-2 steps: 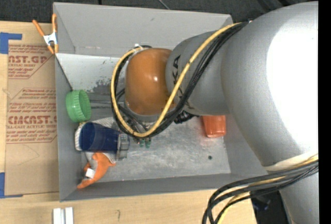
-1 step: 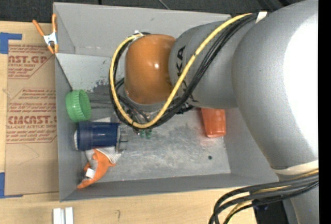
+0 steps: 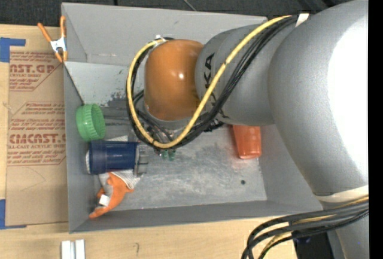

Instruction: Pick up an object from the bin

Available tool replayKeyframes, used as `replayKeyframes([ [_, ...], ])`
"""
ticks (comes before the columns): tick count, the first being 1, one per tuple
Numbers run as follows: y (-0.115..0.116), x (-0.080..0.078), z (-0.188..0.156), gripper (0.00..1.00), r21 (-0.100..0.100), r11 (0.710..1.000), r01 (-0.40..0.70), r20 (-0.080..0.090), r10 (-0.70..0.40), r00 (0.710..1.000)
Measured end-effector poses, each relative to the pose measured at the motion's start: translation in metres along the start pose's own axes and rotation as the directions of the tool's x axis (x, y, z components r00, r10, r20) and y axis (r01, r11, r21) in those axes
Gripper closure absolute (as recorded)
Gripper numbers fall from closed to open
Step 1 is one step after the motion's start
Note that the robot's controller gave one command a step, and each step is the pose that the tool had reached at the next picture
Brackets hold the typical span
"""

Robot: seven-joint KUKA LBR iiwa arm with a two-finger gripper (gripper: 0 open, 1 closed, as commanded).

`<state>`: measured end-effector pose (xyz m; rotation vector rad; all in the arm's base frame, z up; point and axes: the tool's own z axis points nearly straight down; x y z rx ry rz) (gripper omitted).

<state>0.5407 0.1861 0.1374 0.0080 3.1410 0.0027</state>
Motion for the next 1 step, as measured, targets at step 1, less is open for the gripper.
replayKeyframes([
  [1, 0.0059, -0.0120, -0.1129, 1.00, 0.000, 1.000, -0.025, 0.002, 0.025, 1.000],
])
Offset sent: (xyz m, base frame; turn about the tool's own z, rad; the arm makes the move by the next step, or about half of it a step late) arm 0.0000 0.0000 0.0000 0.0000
